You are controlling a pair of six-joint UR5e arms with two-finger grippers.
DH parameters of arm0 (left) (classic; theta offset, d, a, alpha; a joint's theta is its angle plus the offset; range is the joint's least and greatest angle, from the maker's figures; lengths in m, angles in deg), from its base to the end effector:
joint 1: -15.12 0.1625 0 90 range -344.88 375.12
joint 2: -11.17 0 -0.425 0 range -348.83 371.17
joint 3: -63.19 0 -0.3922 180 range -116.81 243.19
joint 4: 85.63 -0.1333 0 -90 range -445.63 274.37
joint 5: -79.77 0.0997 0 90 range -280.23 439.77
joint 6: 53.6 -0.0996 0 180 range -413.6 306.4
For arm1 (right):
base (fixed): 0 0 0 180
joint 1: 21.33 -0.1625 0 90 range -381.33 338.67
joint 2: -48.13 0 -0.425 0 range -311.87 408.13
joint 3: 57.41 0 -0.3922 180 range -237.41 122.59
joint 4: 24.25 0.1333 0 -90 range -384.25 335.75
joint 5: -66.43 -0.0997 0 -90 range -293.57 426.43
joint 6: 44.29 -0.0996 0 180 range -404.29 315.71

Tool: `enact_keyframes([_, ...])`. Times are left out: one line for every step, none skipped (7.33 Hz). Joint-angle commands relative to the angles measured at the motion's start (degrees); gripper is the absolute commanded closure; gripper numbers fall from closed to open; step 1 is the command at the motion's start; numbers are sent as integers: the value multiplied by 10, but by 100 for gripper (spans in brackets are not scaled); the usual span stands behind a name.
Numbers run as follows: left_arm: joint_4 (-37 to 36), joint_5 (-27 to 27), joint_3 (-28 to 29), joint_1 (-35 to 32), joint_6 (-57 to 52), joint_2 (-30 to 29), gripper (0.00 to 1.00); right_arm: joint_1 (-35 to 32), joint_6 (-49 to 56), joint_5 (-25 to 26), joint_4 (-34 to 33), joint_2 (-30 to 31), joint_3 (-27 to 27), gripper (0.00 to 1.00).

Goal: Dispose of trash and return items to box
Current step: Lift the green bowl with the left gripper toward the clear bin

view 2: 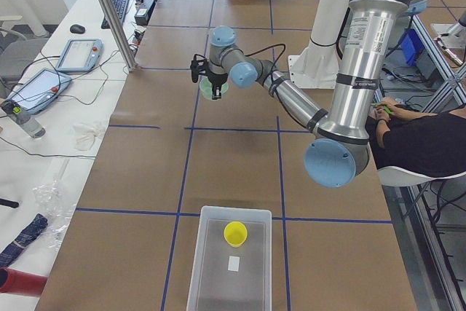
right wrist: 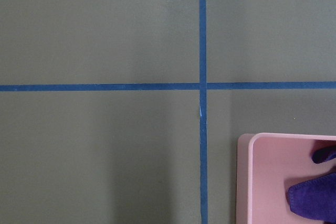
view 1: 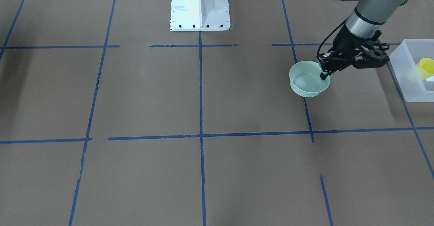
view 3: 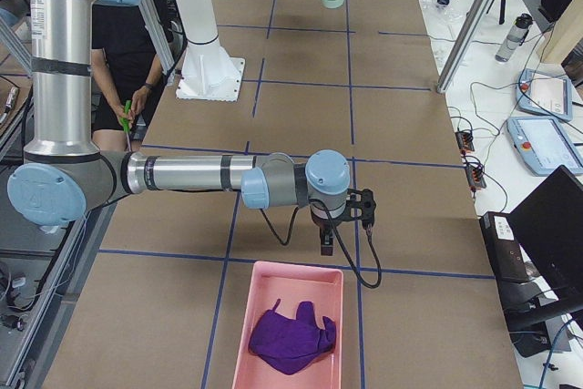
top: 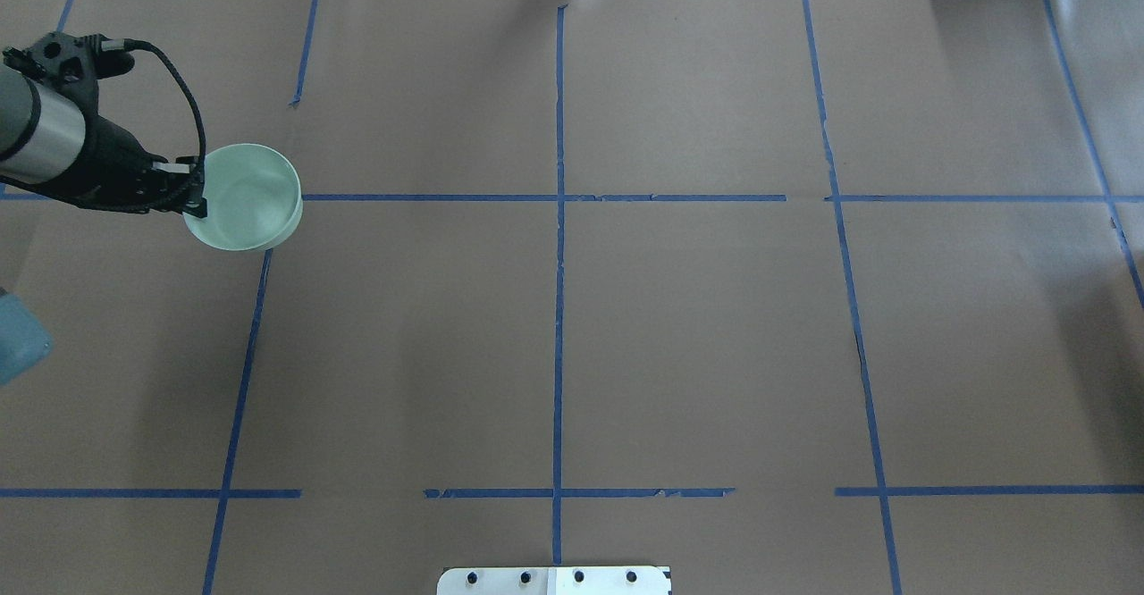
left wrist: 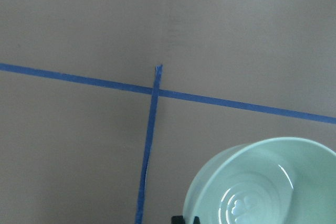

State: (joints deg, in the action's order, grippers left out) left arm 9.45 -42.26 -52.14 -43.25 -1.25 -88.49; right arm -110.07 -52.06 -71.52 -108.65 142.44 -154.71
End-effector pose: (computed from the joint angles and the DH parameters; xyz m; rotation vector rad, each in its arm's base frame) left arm 0.2059 -0.4877 0.3570 0.1474 0.8530 -0.1434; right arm 0.0490 -0.4695 0.6169 0.0749 -0.8437 0.0440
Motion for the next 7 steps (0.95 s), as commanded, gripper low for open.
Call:
enact_keyframes([-33,-7,14,-100,-150,31,100,9,-7,-2,1,1,0,0])
enact_keyframes([-53,-7,37,-144,-237,32,100,9,-7,-3,2,1,0,0])
enact_keyframes([-59,-7,68,-183,-307,34,100,9,-7,-3,1,1,-1,0])
enact_keyframes([-58,-7,104,-231,-393,43,100,9,-7,-4,2,1,-3,0])
enact_keyframes([-52,-8,159,-285,-491,53,100,9,-7,-4,2,1,-2,0])
enact_keyframes([-48,-8,206,-321,-578,60,100,9,-7,-3,2,1,-2,0])
enact_keyframes([-46,-7,246,-355,-641,60,100,9,-5,-3,3,1,-2,0])
